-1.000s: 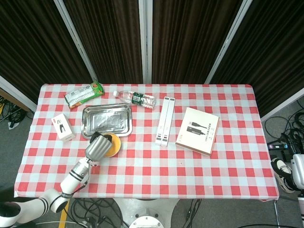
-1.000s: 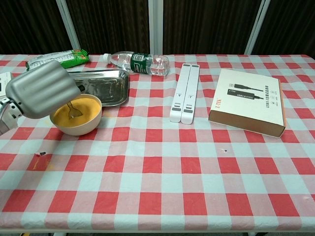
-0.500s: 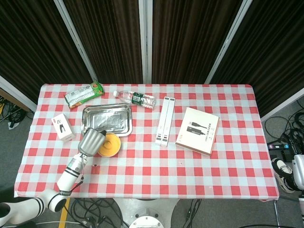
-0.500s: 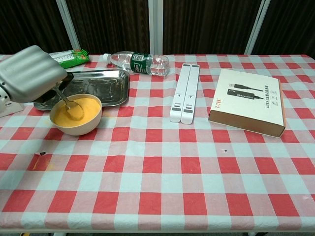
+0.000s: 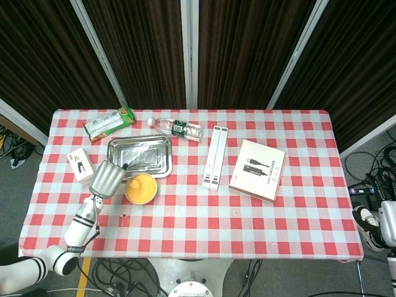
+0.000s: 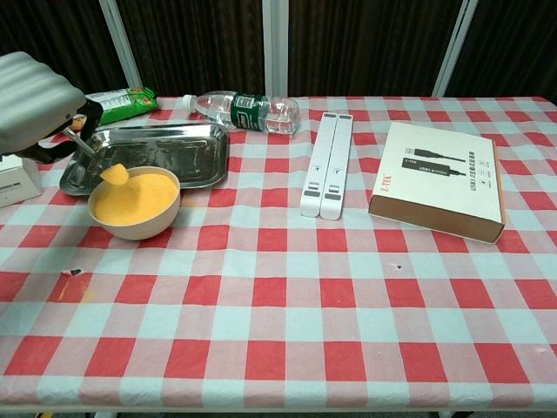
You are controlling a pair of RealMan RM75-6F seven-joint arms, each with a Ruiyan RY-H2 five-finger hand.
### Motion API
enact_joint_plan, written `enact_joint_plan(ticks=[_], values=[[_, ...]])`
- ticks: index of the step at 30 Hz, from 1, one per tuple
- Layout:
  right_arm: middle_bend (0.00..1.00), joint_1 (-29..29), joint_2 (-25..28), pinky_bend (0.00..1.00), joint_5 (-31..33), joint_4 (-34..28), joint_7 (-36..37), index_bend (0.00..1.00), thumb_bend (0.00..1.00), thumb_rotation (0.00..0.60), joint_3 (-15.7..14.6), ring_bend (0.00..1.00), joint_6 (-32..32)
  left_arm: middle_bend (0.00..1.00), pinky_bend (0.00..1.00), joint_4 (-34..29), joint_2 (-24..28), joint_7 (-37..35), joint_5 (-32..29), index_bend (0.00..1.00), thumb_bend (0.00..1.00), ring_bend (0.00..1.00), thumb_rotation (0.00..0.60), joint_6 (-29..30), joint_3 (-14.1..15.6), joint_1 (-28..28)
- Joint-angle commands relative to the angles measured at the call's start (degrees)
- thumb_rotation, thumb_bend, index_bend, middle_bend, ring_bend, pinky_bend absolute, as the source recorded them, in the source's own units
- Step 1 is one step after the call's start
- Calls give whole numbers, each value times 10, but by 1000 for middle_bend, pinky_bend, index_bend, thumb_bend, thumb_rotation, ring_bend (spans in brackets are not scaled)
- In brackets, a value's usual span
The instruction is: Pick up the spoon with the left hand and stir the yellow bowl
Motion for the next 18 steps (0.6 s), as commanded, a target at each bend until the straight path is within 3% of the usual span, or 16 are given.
enact_joint_plan(ticks=[1,8,14,18], values=[[224,-1,1,145,1,-1,-1,91,146,600,0,26,1,1000,970,45,-10,73,49,734,443,1000,600,36,19,-5],[224,-3,2,146,-1,-3,0,91,146,600,-1,27,5,1000,973,86,-27,151,106,732,443,1000,600,47,55,-7],[224,-4,3,146,-1,-3,1,91,146,600,-1,26,6,1000,975,73,-34,227,90,727,443,1000,600,35,42,-5],[225,-4,3,146,-3,-4,1,91,145,600,-1,27,6,1000,976,32,-28,306,66,716,443,1000,600,17,30,-4]])
